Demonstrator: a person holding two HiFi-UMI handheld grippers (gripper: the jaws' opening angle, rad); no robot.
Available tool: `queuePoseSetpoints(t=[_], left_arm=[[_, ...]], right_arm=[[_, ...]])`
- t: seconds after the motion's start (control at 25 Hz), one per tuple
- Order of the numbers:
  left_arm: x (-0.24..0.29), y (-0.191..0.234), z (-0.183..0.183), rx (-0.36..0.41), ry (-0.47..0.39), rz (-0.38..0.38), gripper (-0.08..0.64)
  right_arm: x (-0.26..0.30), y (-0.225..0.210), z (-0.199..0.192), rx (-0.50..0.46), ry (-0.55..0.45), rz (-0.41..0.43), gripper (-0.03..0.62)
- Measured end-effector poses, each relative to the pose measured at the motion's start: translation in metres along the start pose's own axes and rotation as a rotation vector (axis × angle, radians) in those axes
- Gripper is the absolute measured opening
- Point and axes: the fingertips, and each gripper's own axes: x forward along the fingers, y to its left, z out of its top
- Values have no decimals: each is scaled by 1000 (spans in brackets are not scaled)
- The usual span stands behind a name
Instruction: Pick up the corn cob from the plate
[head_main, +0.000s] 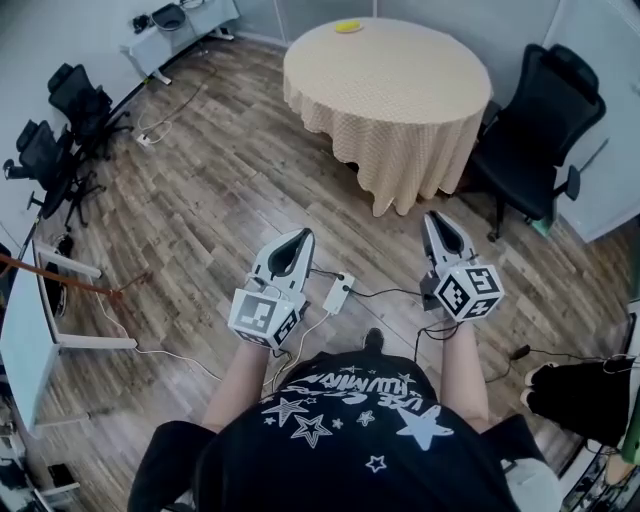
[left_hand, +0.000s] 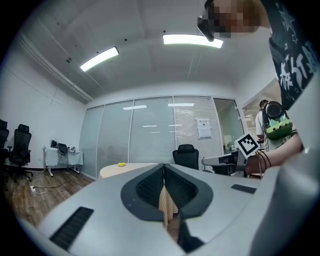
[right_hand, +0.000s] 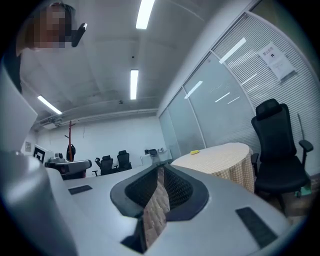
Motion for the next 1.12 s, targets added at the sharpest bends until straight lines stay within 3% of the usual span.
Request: queuePoseSetpoints(t=[0.28, 0.56, 0.84, 1.12], left_arm=[[22, -9, 2, 20, 9, 33, 8], [54, -15, -3, -97, -16, 143, 9], [74, -32, -2, -67, 6, 110, 9], [109, -12, -32, -136, 44, 118, 9]], right_arm=[[-10, -27, 20, 53, -74, 3, 55], [-45, -79, 16, 52, -43, -36, 55], [-55, -117, 9, 112, -32, -76, 55], [-28, -123, -12, 94, 36, -54, 55]])
